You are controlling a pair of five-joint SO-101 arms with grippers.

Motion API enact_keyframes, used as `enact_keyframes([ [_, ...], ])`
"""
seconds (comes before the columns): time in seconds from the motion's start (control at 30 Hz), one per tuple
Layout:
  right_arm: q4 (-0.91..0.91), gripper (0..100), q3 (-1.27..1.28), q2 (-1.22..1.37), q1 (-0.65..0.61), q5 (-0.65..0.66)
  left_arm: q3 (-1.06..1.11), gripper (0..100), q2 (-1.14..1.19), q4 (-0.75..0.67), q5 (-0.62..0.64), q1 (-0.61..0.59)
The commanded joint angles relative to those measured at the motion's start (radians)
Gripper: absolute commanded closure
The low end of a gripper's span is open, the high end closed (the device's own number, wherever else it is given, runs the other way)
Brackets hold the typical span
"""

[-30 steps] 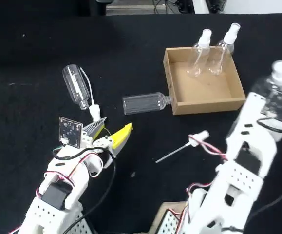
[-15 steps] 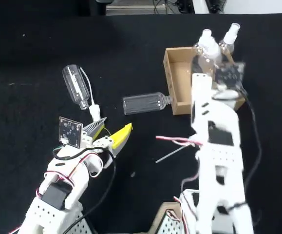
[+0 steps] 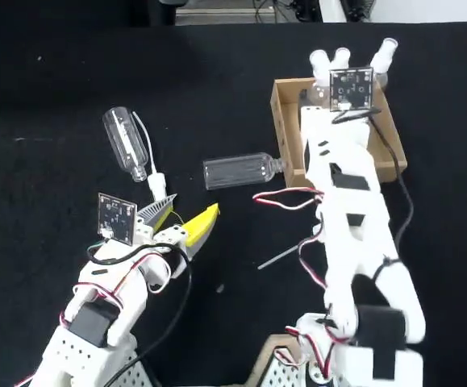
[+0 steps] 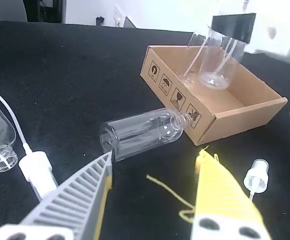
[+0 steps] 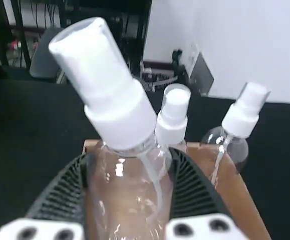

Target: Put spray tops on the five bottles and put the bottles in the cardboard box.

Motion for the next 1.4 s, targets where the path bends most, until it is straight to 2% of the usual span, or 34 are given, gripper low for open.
enact_keyframes([
  [0.0,-0.173,98.7,0.005,0.041,-0.015,0.003,0.021,76,-0.011,-0.017,-0.005,0.005],
  [0.13,-0.206,98.7,-0.036,0.143,-0.014,0.002,0.021,76,-0.011,-0.017,-0.005,0.005],
  [0.27,-0.206,98.7,-0.097,0.226,-0.009,-0.118,0.021,76,-0.011,-0.017,-0.005,0.005],
  [0.37,-0.206,98.7,-0.136,0.274,-0.012,-0.16,0.021,76,-0.011,-0.017,-0.005,0.005],
  [1.13,-0.279,98.7,-0.205,0.444,-0.023,-0.155,0.021,76,-0.011,-0.017,-0.005,0.005],
  [1.37,-0.282,98.7,-0.2,0.455,-0.052,-0.094,0.021,76,-0.011,-0.017,-0.005,0.005],
])
